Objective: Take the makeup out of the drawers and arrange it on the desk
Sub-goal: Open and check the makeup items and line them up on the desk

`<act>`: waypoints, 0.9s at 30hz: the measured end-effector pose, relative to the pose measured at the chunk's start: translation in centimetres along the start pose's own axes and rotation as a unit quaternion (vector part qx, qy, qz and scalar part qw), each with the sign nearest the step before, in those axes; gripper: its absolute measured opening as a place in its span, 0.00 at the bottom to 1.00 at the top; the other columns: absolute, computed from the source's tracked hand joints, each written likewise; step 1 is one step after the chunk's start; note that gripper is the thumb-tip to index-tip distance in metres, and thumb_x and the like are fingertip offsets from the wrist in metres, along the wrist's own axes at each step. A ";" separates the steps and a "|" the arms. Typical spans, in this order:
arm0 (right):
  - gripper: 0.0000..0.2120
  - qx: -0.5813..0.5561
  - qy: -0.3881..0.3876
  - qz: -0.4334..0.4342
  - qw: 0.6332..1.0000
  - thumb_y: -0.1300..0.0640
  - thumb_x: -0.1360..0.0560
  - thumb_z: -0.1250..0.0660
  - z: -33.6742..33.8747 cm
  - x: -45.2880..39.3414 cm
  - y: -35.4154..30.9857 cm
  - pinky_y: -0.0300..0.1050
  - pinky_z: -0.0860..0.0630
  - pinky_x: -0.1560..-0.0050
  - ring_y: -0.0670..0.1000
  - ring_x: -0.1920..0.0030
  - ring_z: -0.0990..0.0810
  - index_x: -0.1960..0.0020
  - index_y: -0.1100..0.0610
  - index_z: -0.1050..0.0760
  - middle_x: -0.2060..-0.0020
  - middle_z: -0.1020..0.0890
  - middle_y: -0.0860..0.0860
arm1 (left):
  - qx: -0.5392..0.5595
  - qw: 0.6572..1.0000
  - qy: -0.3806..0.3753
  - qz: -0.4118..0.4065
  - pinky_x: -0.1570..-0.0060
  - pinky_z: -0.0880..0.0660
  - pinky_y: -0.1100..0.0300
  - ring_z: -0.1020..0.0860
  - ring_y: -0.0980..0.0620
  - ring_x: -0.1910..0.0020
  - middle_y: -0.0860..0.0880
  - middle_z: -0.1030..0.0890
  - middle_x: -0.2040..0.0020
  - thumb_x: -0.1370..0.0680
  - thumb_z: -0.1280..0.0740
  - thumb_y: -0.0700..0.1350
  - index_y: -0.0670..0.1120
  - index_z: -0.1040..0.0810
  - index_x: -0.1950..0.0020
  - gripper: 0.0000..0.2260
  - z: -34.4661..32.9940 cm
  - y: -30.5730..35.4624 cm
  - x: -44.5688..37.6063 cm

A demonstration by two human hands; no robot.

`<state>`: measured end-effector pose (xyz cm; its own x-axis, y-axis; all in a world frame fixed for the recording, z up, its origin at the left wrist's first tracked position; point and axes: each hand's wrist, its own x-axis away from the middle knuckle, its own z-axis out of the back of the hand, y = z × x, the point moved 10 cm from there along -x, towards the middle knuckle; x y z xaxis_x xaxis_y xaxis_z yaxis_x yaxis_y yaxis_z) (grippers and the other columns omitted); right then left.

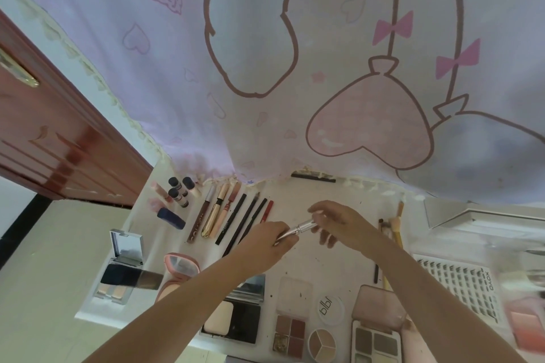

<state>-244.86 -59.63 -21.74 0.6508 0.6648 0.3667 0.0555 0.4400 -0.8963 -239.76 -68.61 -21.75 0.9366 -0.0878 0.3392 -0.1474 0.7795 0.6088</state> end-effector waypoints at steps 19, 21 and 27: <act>0.18 0.422 0.131 -0.087 0.893 0.61 0.22 0.46 5.2 -10.0 5.5 0.48 0.33 0.37 0.56 0.33 0.36 0.32 0.63 0.37 0.34 0.33 0.58 | -0.119 0.976 0.079 0.164 0.50 0.31 0.64 0.26 0.51 0.46 0.46 0.26 0.43 0.19 0.46 0.48 0.42 0.31 0.38 0.14 -0.7 -7.6 -2.7; 0.18 0.466 0.149 -0.096 0.867 0.62 0.23 0.45 5.4 -10.3 5.5 0.47 0.32 0.39 0.56 0.34 0.34 0.33 0.63 0.36 0.35 0.31 0.57 | -0.157 0.971 0.053 0.175 0.49 0.30 0.62 0.25 0.51 0.45 0.46 0.24 0.43 0.19 0.46 0.49 0.42 0.31 0.39 0.14 -1.3 -8.0 -3.0; 0.13 0.487 0.137 -0.111 0.855 0.63 0.23 0.44 4.9 -10.2 6.3 0.46 0.32 0.44 0.56 0.41 0.29 0.41 0.62 0.29 0.42 0.26 0.57 | -0.235 0.952 -0.006 0.196 0.54 0.28 0.62 0.21 0.50 0.47 0.47 0.21 0.45 0.19 0.45 0.50 0.44 0.27 0.39 0.15 -2.1 -9.2 -3.8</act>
<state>-254.88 -60.65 -29.85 0.8664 0.3916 0.3098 -0.3695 0.9201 -0.1298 -241.28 -74.11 -30.12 0.8350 0.2625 0.4836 -0.3242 0.9448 0.0469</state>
